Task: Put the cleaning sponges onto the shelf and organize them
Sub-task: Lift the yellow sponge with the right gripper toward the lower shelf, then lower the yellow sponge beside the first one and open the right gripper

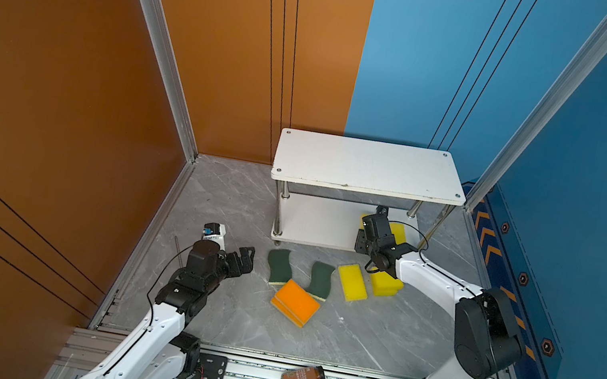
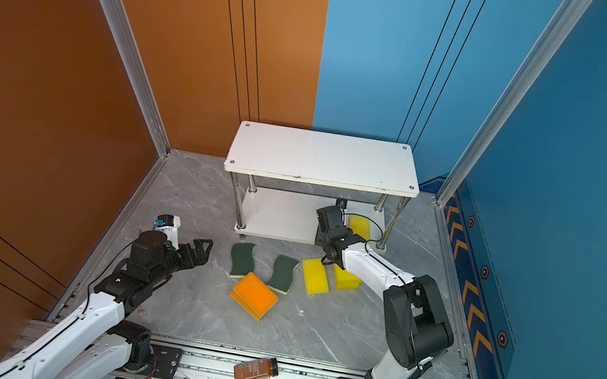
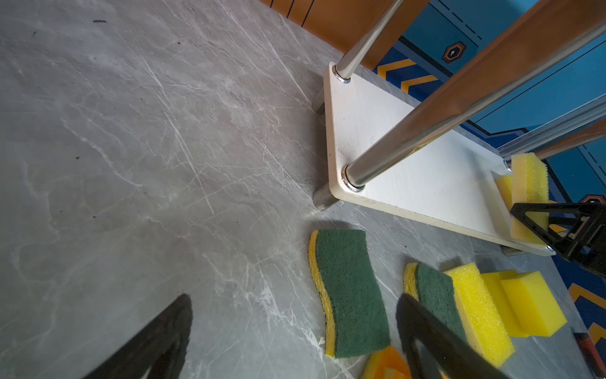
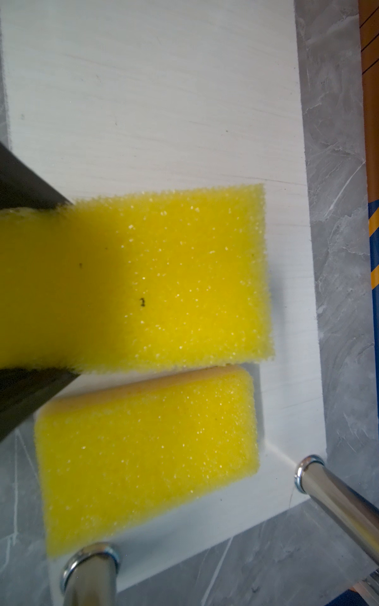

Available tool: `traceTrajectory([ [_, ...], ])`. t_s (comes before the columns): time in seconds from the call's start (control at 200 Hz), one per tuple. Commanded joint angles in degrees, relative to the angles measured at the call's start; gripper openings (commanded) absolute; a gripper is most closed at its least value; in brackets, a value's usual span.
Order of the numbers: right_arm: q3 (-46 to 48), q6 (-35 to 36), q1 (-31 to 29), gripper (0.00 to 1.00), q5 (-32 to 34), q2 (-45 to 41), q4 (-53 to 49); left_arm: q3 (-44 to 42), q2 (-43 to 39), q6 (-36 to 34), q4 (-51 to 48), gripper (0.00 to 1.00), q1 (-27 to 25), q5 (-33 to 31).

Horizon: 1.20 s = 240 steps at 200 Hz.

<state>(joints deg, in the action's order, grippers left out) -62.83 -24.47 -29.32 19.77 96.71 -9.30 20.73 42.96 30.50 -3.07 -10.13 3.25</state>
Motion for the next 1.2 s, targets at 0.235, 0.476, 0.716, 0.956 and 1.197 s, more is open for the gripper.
traceTrajectory([
  [0.235, -1.8, 0.85, 1.15, 0.62, 1.25, 2.24, 0.87, 1.88, 0.57, -0.29, -0.19, 0.98, 0.55, -0.85],
  [0.476, -2.38, 1.09, 1.2, 0.62, 1.33, 3.22, 0.7, 1.88, 1.16, -0.33, 0.16, 0.98, 0.55, -0.79],
  [0.716, -2.53, 1.69, 1.53, 0.62, 2.2, 3.93, 0.45, 1.89, 1.31, -0.39, 0.17, 0.98, 0.56, -0.87],
  [0.956, -2.81, 1.53, 1.56, 0.62, 2.54, 4.52, 0.47, 1.68, 1.19, -0.4, 0.04, 0.98, 0.55, -0.87],
  [1.197, -2.83, 1.53, 1.57, 0.64, 2.48, 4.81, 0.42, 1.6, 0.71, -0.46, -0.42, 0.98, 0.55, -1.0],
])
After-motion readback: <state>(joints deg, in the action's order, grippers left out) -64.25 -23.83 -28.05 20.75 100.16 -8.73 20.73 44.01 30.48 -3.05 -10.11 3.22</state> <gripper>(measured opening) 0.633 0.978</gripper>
